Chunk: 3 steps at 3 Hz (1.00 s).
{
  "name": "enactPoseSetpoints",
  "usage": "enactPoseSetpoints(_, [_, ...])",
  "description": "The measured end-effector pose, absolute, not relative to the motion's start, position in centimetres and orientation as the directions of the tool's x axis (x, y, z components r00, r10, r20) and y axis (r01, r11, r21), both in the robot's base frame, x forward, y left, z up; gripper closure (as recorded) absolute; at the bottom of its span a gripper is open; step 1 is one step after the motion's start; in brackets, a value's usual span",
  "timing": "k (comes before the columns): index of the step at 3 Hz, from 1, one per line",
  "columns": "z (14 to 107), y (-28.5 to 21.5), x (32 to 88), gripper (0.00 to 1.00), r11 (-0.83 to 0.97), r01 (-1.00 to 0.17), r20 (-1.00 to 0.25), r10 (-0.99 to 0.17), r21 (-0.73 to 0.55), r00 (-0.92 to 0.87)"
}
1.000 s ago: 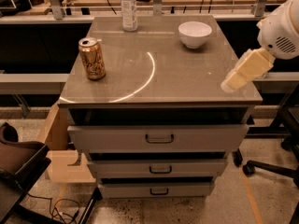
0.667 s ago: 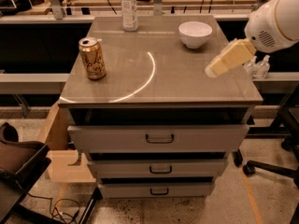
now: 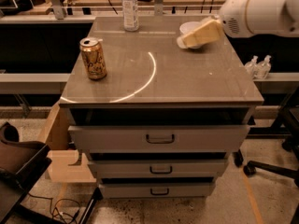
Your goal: Pick blue plastic bottle
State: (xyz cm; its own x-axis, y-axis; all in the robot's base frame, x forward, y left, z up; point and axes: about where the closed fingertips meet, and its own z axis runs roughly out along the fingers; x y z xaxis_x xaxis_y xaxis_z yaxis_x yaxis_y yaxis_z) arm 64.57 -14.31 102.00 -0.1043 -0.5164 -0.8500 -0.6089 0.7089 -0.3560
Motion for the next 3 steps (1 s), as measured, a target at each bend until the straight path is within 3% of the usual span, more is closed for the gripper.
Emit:
enactPoseSetpoints(1, [104.5, -10.4, 67.5, 0.0, 0.716, -0.595, -0.909, -0.411, -0.367, 0.066])
enactPoseSetpoints(3, [104.0, -10.3, 68.7, 0.0, 0.741, -0.574, -0.917, -0.395, -0.347, 0.044])
